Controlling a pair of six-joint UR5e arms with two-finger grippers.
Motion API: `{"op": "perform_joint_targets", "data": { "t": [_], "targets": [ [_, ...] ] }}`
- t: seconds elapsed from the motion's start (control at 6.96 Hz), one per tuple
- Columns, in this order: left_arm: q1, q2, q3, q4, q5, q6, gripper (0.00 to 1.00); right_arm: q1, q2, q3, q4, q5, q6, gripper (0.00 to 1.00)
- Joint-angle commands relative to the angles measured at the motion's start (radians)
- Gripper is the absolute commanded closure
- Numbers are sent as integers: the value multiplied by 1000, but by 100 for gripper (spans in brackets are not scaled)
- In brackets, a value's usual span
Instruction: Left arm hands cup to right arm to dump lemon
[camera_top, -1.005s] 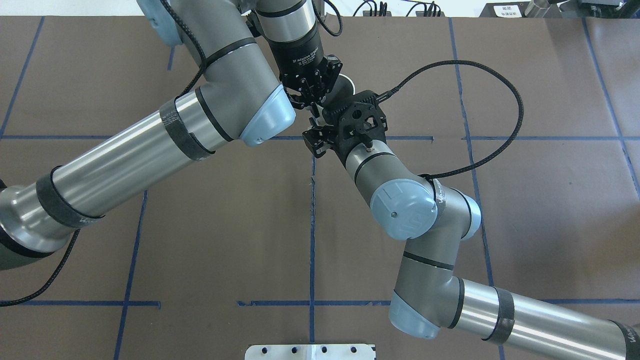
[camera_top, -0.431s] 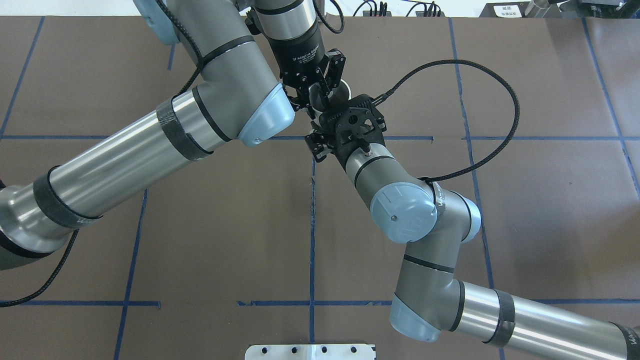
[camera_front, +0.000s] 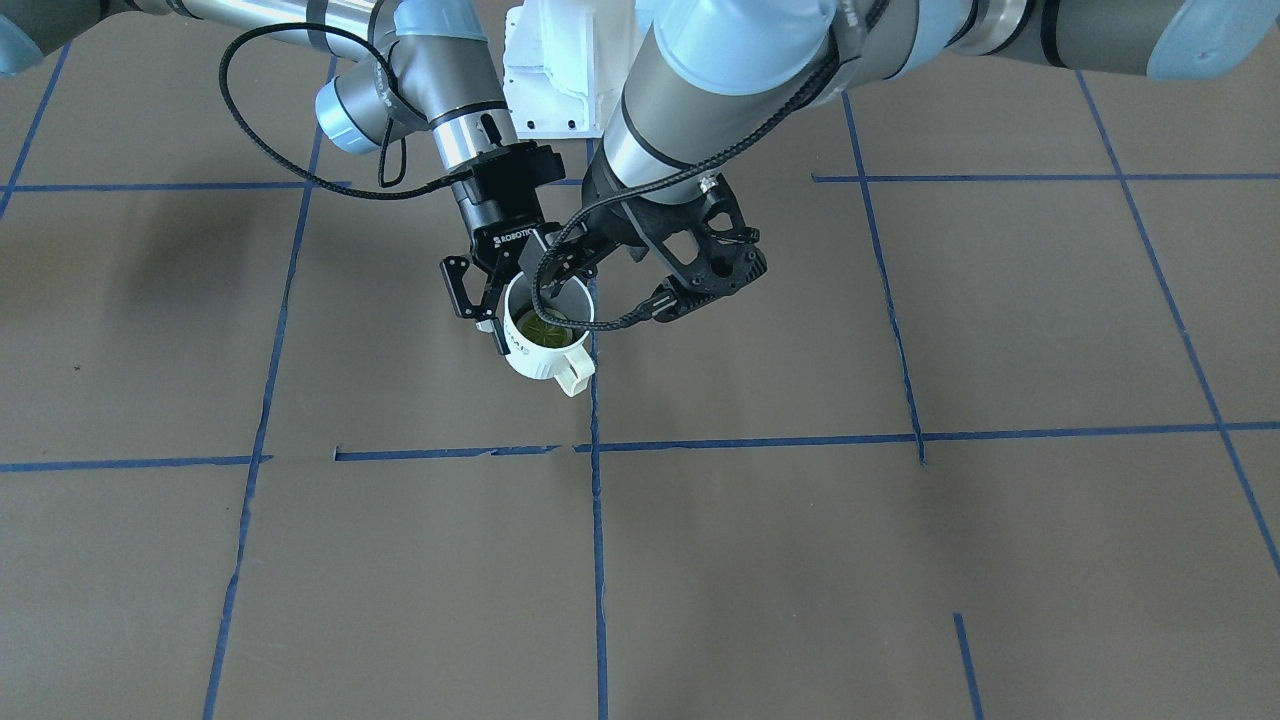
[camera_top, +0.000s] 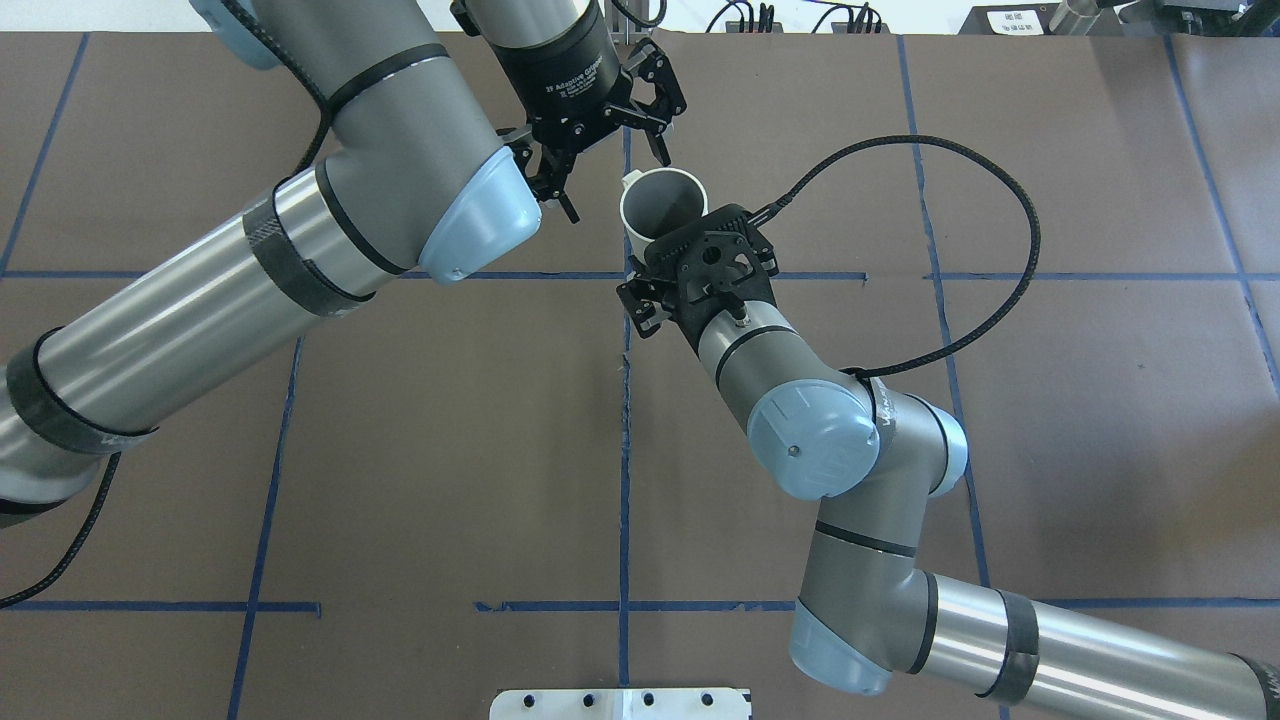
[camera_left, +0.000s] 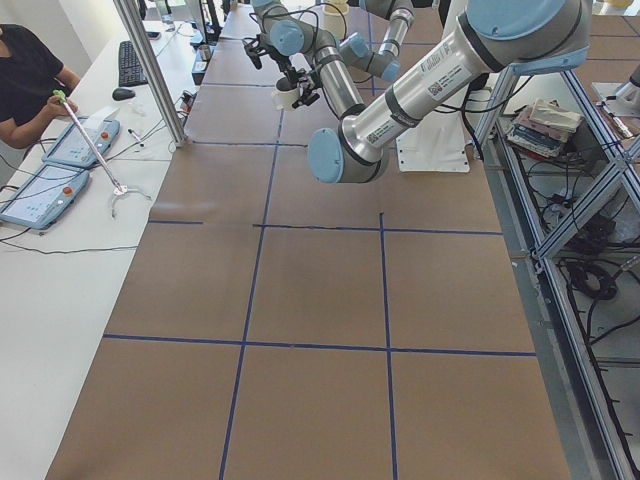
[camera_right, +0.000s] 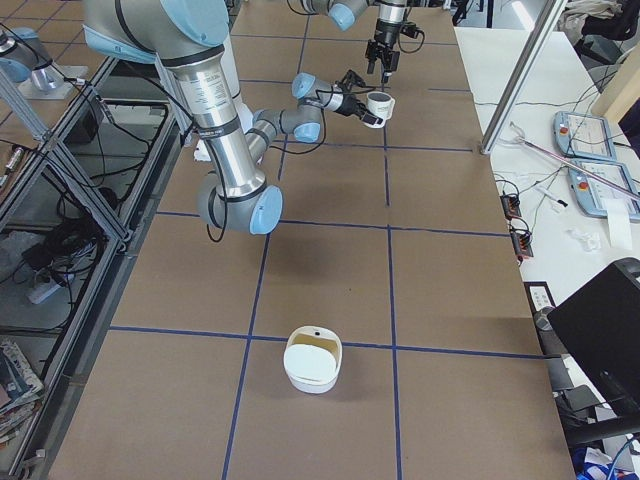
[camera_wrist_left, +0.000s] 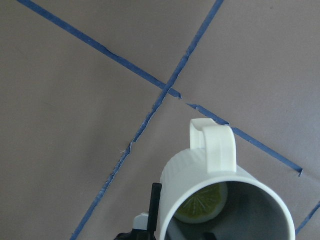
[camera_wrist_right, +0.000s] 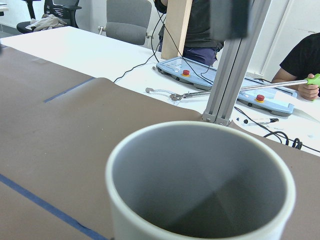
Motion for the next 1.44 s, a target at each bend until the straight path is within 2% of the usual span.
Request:
{"op": "perform_joint_targets", "data": {
  "t": [0.0, 0.29, 0.43, 0.57, 0.72, 0.86, 1.15, 1.29],
  "targets": [
    [-16, 18, -15, -2, 3, 1, 0, 33, -181, 149, 0, 0, 6, 74],
    [-16, 60, -45, -12, 4, 3, 0, 91, -498, 344, 0, 3, 6, 79],
    [-16, 60, -46, -12, 4, 3, 0, 129, -642, 427, 1, 5, 9, 84],
    [-16, 62, -46, -12, 4, 3, 0, 162, -762, 502, 10, 6, 38, 84],
    [-16, 62, -46, -12, 4, 3, 0, 173, -867, 497, 159, 5, 217, 92],
    [-16, 62, -46, -12, 4, 3, 0, 183, -928, 401, 399, 5, 370, 97],
    [-16, 66, -46, -12, 4, 4, 0, 231, -1115, 163, 838, 33, 385, 97],
    [-16, 69, -53, -12, 6, 3, 0, 305, -1118, 16, 995, 114, 394, 98]
  ]
}}
